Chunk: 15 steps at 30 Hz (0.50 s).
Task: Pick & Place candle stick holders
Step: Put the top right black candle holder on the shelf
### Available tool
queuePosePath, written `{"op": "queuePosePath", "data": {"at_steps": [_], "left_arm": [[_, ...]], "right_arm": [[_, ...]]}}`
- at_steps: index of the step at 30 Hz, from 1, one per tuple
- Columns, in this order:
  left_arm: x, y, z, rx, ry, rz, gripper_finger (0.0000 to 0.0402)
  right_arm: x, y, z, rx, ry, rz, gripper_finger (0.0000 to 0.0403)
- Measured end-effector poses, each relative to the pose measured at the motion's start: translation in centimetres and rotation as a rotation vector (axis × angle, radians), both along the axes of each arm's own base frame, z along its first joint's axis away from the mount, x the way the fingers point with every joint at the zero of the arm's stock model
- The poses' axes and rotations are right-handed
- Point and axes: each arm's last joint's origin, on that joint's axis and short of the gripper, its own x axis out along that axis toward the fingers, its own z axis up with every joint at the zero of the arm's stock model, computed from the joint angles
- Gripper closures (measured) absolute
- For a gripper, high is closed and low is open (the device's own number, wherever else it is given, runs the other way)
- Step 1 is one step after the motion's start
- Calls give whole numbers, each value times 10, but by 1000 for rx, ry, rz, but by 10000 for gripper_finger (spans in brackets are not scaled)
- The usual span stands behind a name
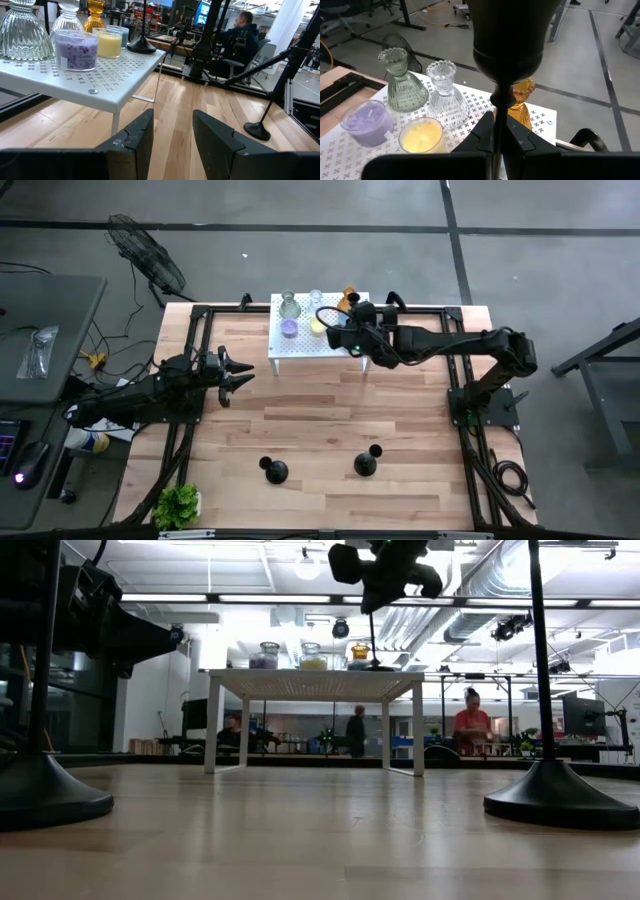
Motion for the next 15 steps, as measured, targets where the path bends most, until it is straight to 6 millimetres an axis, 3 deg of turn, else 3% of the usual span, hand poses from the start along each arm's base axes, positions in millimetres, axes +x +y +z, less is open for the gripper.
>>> {"op": "queuePosePath", "data": {"at_steps": [15], "left_arm": [[0, 0, 0, 0, 0, 0, 268]], "right_arm": [[1, -2, -1, 14, -4, 3, 393]]}}
